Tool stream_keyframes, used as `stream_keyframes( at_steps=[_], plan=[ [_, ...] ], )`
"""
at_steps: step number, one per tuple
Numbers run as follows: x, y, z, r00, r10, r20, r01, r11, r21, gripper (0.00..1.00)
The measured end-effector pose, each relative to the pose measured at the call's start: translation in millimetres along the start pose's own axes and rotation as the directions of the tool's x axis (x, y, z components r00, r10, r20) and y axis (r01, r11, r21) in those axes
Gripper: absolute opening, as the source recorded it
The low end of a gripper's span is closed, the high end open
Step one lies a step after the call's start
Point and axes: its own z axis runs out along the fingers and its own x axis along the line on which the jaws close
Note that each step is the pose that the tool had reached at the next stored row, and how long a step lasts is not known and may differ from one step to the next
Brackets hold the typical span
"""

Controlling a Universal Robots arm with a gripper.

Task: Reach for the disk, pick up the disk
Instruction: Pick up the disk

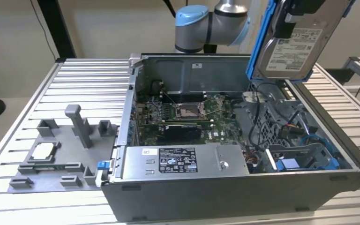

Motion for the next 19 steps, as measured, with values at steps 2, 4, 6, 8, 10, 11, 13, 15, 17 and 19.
stream_keyframes(
  at_steps=[2, 4, 6, 8, 10, 11, 13, 15, 17, 19],
  plan=[
    [6.0, -2.2, 0.5, 1.0, 0.0, -0.0001, 0.0, 1.0, -0.0012, 0.0],
    [12.0, -4.3, 1.0, 1.0, 0.0, -0.0002, 0.0, 1.0, -0.0024, 0.0],
    [17.8, -6.4, 1.5, 1.0, 0.0, -0.0003, 0.0, 1.0, -0.0034, 0.0],
    [23.4, -8.4, 2.0, 1.0, 0.0, -0.0003, 0.0, 1.0, -0.0043, 0.0],
    [28.7, -10.3, 2.6, 1.0, 0.0, -0.0003, 0.0, 1.0, -0.0052, 0.0],
    [31.1, -11.3, 2.8, 1.0, 0.0, -0.0005, 0.0, 1.0, -0.0056, 0.0],
    [36.1, -13.1, 3.4, 1.0, 0.0, -0.0005, 0.0, 1.0, -0.0065, 0.0],
    [41.0, -15.0, 3.9, 1.0, 0.0, -0.0006, 0.0, 1.0, -0.0072, 0.0],
    [45.7, -16.5, 4.5, 1.0, 0.0, -0.0007, 0.0, 1.0, -0.0078, 0.0],
    [49.2, -17.2, 5.5, 1.0, 0.0, -0.0007, 0.0, 1.0, -0.008, 0.0]
  ],
)
